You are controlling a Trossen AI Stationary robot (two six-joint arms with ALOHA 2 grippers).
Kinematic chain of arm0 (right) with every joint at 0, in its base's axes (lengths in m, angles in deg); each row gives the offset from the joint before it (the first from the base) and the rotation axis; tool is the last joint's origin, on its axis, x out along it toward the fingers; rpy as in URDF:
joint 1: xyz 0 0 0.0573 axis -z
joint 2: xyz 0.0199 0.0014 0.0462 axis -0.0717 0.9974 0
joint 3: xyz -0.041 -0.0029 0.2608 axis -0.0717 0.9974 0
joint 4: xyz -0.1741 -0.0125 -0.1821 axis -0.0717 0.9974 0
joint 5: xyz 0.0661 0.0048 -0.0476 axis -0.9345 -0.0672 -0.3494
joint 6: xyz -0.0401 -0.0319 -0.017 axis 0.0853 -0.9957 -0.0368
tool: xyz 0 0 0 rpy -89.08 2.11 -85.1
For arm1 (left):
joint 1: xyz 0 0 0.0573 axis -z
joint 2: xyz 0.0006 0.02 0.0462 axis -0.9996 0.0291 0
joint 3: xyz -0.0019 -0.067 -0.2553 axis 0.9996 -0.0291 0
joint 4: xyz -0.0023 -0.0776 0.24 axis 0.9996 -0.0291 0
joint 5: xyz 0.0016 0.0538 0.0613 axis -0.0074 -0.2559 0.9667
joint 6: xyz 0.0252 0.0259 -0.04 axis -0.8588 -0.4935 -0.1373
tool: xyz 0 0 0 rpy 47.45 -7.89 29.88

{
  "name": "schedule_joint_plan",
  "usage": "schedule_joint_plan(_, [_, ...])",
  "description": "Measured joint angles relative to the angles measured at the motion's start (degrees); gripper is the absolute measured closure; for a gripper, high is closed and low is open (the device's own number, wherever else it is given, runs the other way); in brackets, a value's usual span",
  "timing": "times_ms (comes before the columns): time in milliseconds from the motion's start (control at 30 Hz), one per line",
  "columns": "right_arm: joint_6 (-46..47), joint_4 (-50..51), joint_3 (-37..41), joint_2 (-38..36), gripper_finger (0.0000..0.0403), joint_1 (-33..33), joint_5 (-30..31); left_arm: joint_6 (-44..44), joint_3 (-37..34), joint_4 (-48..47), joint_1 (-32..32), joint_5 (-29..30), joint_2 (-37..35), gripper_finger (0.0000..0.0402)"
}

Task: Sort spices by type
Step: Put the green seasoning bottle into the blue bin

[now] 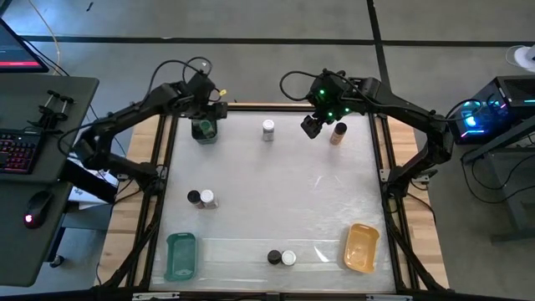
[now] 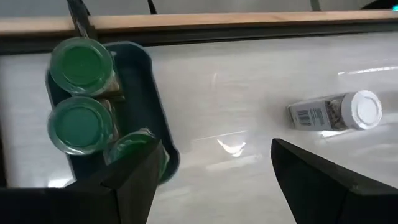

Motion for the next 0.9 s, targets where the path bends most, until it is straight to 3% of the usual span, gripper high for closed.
schedule_joint_plan(133, [0.00,-0.02,0.00,-0.01,0.0132,0.00,-0.02,-0.09,-0.04,1.65,1.32,3.59,3.85,0.0114])
schedule_joint_plan(300, [0.17,-0.02,0.00,0.00,0.0132,0.00,-0.02,0.28,-0.07,8.60,1.78,-0.10,7.79,0.0129])
schedule_joint_plan(400, [0.17,-0.02,0.00,0.00,0.0132,0.00,-0.02,1.63,-0.07,10.64,3.25,1.26,8.37,0.0184])
schedule_joint_plan(533, [0.13,-0.10,0.00,0.00,0.0132,0.00,-0.02,2.02,-0.07,6.34,5.69,7.43,9.15,0.0333])
schedule_joint_plan(600, [0.09,-0.57,0.00,-0.01,0.0132,-0.01,-0.02,4.12,-0.38,4.36,6.78,10.70,9.32,0.0382])
schedule_joint_plan(900, [0.11,-2.23,0.00,0.00,0.0132,0.00,-0.04,20.44,-4.49,5.64,15.64,28.15,9.28,0.0400])
